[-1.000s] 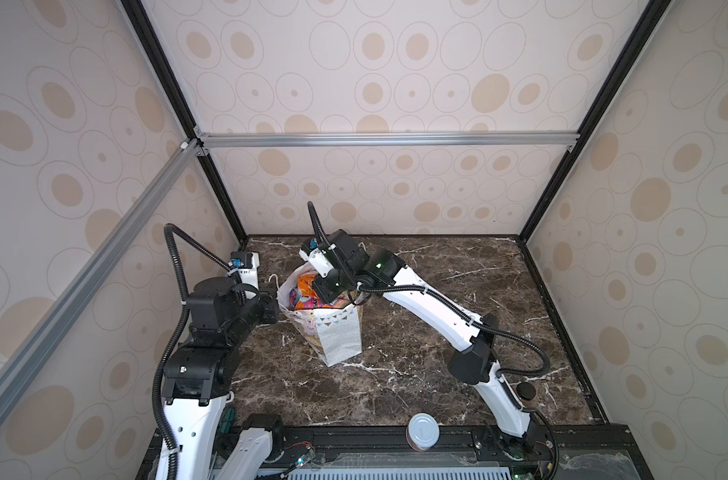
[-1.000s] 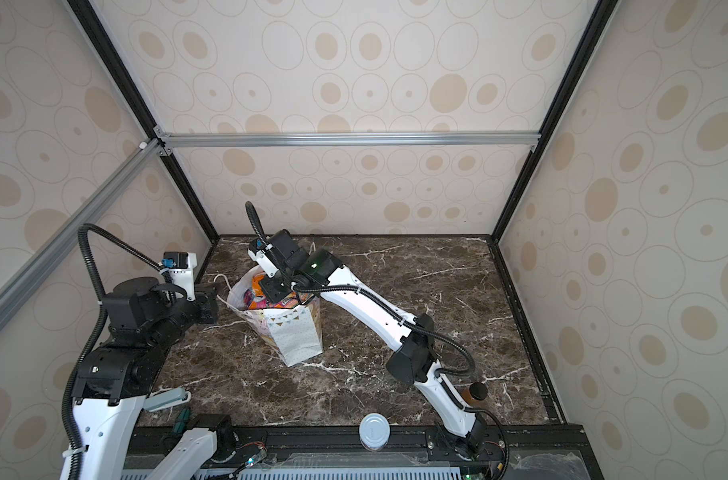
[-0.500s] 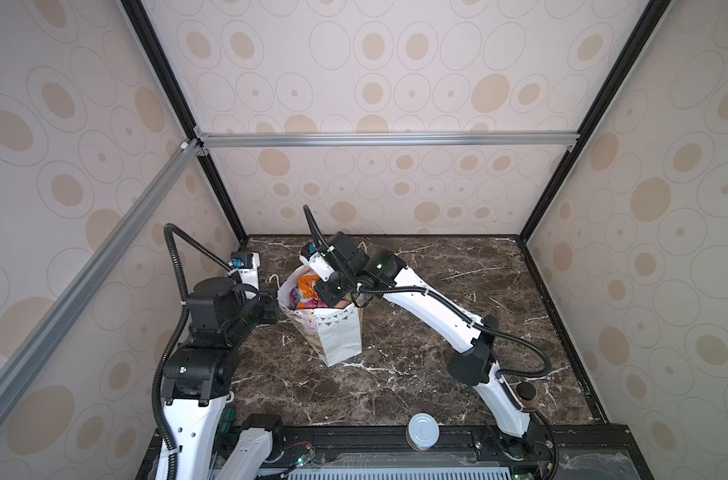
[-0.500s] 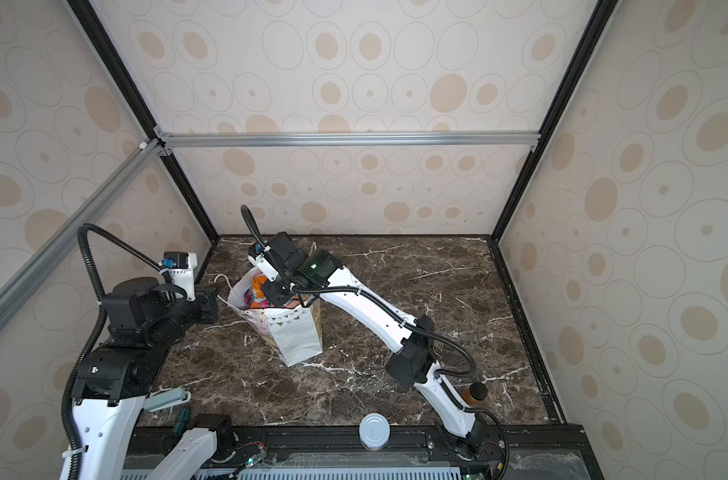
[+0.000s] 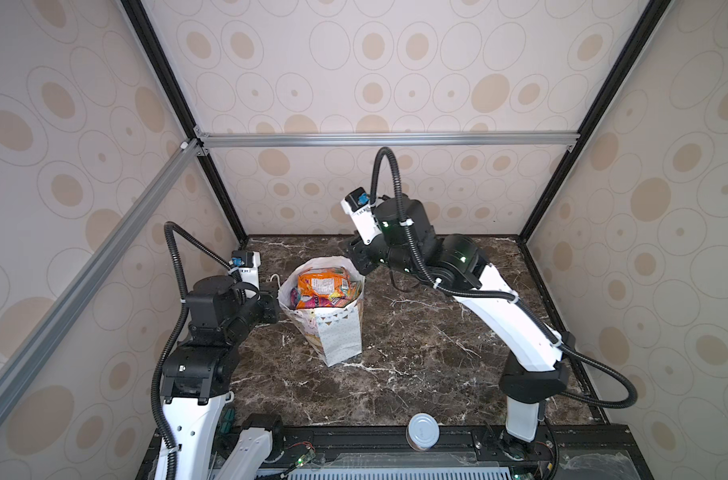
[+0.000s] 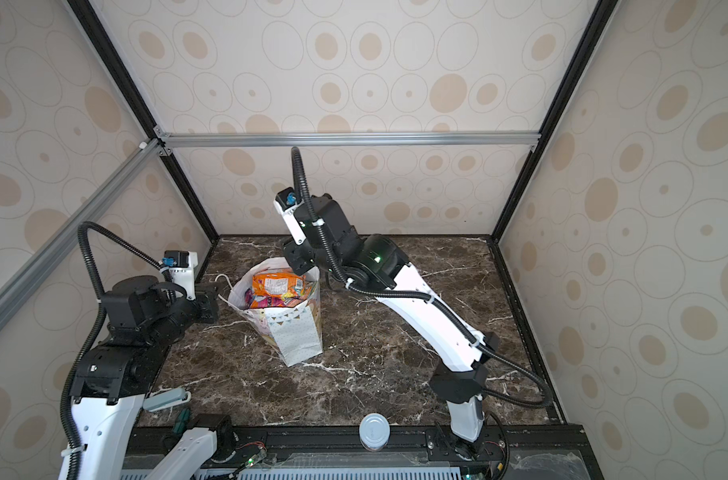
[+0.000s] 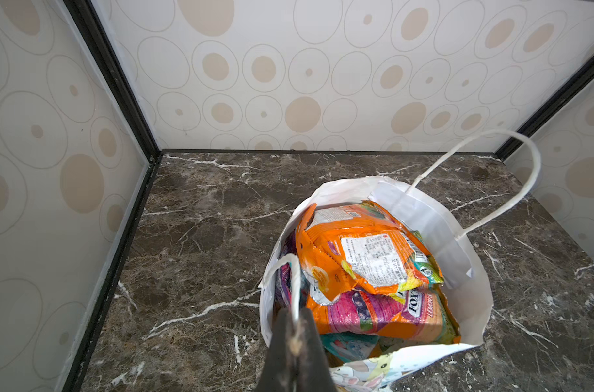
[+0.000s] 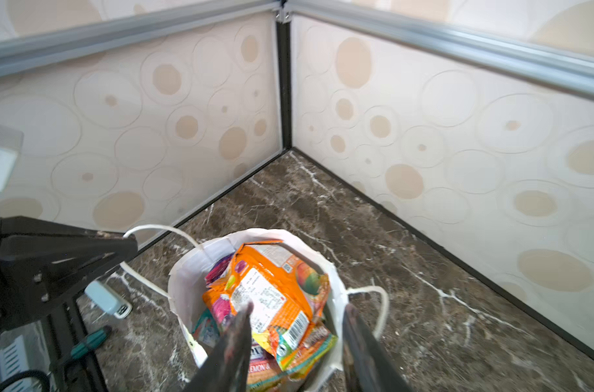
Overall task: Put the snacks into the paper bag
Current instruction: 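Lift the right gripper out of the bag and away from it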
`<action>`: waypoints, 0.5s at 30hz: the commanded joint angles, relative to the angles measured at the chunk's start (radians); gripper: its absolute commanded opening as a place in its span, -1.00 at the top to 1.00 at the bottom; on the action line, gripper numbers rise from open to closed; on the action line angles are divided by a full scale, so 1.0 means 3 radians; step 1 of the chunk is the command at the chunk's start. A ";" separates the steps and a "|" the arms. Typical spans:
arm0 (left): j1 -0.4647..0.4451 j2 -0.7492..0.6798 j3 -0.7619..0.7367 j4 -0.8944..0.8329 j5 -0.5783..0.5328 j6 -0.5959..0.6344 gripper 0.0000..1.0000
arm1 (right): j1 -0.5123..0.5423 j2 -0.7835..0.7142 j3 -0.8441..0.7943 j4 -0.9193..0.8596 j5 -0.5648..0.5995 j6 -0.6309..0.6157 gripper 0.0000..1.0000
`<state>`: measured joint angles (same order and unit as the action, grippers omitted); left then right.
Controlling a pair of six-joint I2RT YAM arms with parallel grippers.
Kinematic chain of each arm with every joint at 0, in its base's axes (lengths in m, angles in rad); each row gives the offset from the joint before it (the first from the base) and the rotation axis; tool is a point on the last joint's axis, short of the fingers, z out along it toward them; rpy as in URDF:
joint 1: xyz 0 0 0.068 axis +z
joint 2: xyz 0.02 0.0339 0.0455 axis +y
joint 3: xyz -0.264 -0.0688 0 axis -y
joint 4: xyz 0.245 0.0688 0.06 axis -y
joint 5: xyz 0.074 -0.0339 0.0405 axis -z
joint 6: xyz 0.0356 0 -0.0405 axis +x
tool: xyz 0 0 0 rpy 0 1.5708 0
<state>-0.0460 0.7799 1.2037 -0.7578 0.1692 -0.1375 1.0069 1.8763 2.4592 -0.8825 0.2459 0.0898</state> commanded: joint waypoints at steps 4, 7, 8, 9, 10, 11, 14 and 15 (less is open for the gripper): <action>0.0005 -0.0051 0.0198 0.0138 -0.0076 0.0070 1.00 | -0.0002 -0.0449 -0.0712 0.0158 0.0622 0.0108 -0.09; 0.0003 -0.0048 0.0210 0.0135 -0.0094 0.0070 1.00 | -0.0010 -0.0595 -0.1022 0.0286 0.0504 0.0150 -0.15; 0.0004 -0.0046 0.0211 0.0137 -0.0099 0.0070 1.00 | -0.0012 -0.0613 -0.1076 0.0302 0.0502 0.0181 -0.16; 0.0002 -0.0048 0.0216 0.0138 -0.0105 0.0065 1.00 | -0.0020 -0.0627 -0.1134 0.0320 0.0487 0.0201 -0.16; 0.0005 -0.0045 0.0216 0.0137 -0.0104 0.0065 1.00 | -0.0030 -0.0630 -0.1188 0.0337 0.0471 0.0224 -0.17; 0.0005 -0.0044 0.0216 0.0141 -0.0104 0.0065 1.00 | -0.0044 -0.0620 -0.1214 0.0344 0.0448 0.0243 -0.19; 0.0006 -0.0038 0.0216 0.0141 -0.0106 0.0060 1.00 | -0.0130 -0.0560 -0.1260 0.0353 0.0349 0.0315 -0.21; 0.0000 -0.0043 0.0211 0.0141 -0.0111 0.0060 1.00 | -0.0169 -0.0537 -0.1274 0.0362 0.0306 0.0333 -0.21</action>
<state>-0.0460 0.7803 1.2087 -0.7677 0.1513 -0.1379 0.9821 1.7084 2.0853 -0.8055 0.3588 0.1535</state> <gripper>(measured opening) 0.047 0.604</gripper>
